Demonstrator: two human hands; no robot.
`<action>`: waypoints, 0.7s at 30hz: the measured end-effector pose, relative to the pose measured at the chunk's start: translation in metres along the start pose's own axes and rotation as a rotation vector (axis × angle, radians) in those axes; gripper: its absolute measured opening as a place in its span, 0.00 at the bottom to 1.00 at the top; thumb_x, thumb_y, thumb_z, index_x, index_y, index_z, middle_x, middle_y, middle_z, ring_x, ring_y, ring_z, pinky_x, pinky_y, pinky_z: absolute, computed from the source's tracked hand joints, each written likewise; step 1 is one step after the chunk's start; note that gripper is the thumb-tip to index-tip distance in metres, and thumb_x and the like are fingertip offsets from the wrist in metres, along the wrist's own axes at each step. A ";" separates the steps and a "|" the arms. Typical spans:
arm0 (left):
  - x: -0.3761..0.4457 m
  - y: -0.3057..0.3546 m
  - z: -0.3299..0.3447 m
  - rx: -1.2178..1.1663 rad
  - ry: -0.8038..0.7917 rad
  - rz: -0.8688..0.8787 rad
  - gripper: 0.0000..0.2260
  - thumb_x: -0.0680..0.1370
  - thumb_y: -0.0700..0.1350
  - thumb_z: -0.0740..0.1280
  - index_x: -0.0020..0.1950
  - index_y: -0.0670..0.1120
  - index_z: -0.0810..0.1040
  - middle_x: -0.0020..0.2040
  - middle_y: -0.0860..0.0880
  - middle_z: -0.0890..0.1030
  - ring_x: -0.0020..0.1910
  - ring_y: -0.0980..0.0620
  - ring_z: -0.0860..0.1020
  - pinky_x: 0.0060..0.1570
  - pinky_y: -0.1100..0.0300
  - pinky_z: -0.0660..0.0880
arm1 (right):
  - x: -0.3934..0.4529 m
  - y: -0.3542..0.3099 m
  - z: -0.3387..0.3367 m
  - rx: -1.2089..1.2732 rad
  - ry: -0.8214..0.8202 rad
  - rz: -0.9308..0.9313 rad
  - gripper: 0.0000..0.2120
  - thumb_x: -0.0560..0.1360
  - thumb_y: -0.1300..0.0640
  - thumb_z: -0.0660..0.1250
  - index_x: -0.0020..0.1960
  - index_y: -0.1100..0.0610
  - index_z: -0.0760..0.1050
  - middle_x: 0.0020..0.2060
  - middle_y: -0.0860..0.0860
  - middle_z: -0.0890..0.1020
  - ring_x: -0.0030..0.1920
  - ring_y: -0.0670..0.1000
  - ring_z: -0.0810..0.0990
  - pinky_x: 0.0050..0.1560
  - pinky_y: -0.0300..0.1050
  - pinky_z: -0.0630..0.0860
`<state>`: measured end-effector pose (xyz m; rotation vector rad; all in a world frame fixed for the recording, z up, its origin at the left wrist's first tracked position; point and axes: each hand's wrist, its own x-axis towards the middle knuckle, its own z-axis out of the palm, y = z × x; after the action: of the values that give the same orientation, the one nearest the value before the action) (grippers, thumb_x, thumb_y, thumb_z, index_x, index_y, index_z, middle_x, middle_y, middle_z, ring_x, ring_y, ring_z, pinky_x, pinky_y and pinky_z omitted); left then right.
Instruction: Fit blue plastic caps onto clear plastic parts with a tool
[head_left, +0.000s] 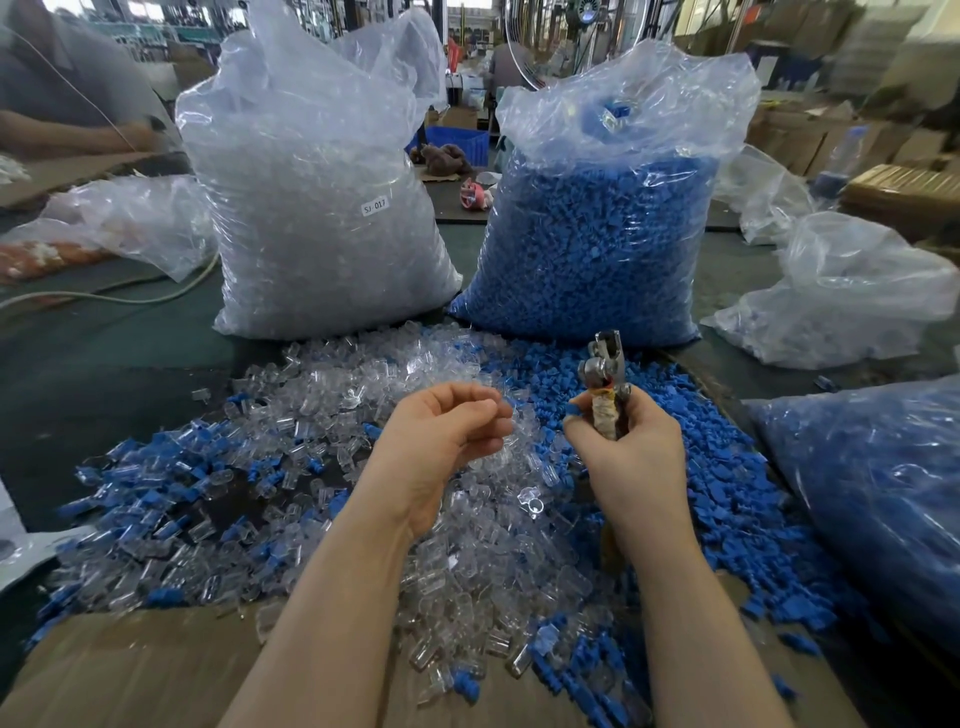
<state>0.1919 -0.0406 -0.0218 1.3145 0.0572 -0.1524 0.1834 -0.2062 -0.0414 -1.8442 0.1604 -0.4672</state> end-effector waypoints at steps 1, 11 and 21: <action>0.000 0.000 0.002 -0.013 0.001 0.005 0.03 0.79 0.34 0.66 0.49 0.40 0.78 0.43 0.45 0.86 0.41 0.52 0.84 0.42 0.62 0.81 | 0.000 0.000 0.000 0.011 0.002 0.001 0.08 0.71 0.60 0.72 0.39 0.49 0.77 0.33 0.44 0.79 0.30 0.44 0.72 0.36 0.51 0.73; -0.003 -0.006 0.015 0.147 -0.015 0.083 0.06 0.79 0.38 0.68 0.54 0.45 0.81 0.46 0.50 0.87 0.48 0.53 0.85 0.48 0.62 0.81 | -0.003 -0.010 -0.001 0.193 -0.085 -0.056 0.11 0.72 0.68 0.71 0.40 0.53 0.77 0.28 0.41 0.78 0.28 0.38 0.72 0.31 0.28 0.70; -0.004 -0.007 0.020 0.227 0.106 0.163 0.04 0.74 0.38 0.73 0.42 0.47 0.83 0.33 0.55 0.83 0.32 0.62 0.79 0.35 0.71 0.75 | -0.006 -0.013 -0.002 0.258 -0.126 -0.091 0.10 0.72 0.68 0.72 0.41 0.54 0.78 0.30 0.41 0.80 0.31 0.37 0.76 0.35 0.29 0.73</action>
<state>0.1859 -0.0607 -0.0227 1.5468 0.0229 0.0520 0.1756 -0.2019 -0.0300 -1.6258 -0.0671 -0.4124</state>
